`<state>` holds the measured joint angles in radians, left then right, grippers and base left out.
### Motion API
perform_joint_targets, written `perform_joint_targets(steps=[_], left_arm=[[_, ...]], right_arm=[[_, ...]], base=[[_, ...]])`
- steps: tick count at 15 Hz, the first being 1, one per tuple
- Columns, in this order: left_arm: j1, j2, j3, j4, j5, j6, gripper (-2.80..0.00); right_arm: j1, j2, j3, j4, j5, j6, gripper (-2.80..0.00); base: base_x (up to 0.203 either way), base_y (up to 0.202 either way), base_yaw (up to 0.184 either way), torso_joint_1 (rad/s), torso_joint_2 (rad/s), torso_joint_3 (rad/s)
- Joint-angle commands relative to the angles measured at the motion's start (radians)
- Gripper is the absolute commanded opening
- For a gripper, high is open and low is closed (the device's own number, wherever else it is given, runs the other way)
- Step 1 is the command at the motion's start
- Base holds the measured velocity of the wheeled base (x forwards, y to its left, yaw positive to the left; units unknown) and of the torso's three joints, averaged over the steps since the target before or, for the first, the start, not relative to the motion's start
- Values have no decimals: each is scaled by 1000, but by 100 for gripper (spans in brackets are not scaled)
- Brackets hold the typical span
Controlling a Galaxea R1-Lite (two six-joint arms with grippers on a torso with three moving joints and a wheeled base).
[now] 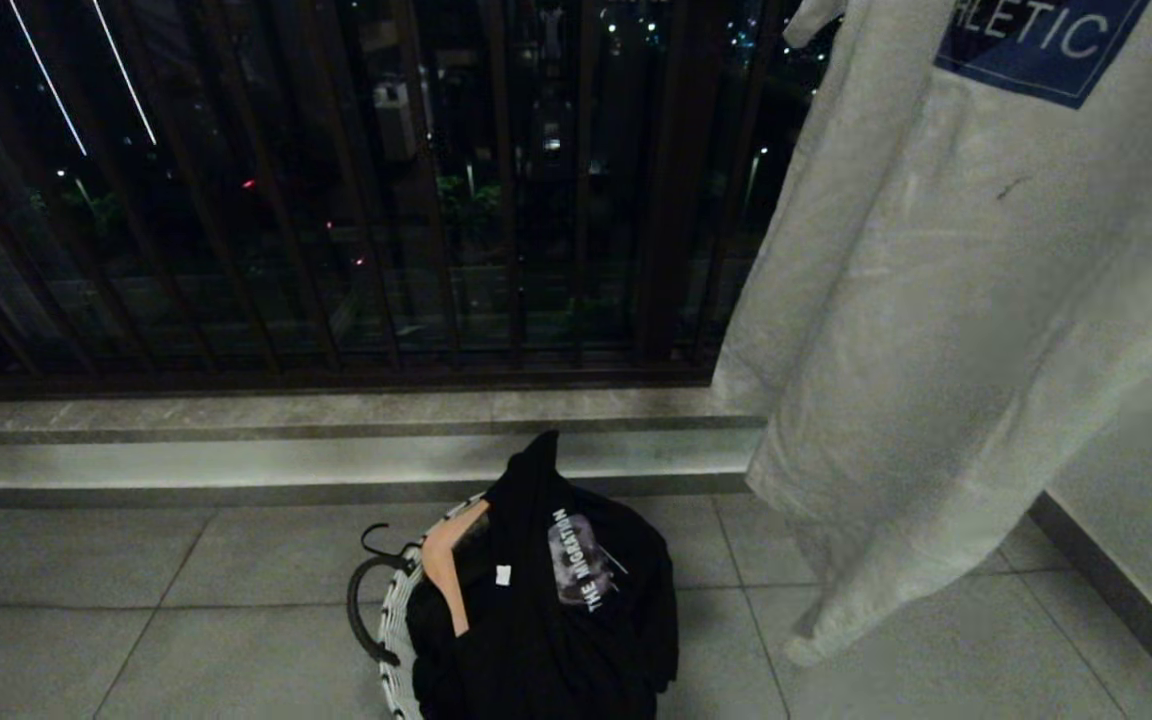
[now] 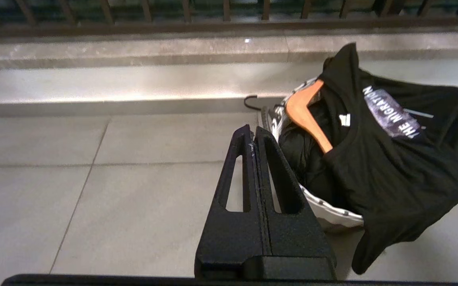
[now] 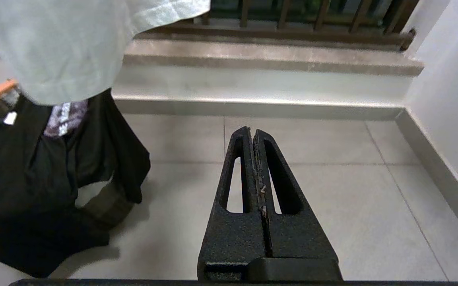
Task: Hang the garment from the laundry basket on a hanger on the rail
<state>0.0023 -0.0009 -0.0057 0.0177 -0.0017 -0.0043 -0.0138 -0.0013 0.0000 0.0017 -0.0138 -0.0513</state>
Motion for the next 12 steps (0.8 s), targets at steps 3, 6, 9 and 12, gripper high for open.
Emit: perform_joint_targets(steps=[3,6,9,12], left_arm=[[1,1,0,2,0,0,-280],[1,3,0,2,0,1,-280],[1,1,0,2,0,0,-280],[1,1,0,2,0,0,-280]], right_arm=[[0,1,0,0,0,-1,-280],[0,1,0,0,0,-1,-280],[0,0,0,0,0,-1,-280],[0,1,0,0,0,-1,-280]], base=[[0,0,0,-3,5,-190],[0,0,0,6,4,-199],[0,0,0,2,7,-198],[0,0,0,4,2,-194]])
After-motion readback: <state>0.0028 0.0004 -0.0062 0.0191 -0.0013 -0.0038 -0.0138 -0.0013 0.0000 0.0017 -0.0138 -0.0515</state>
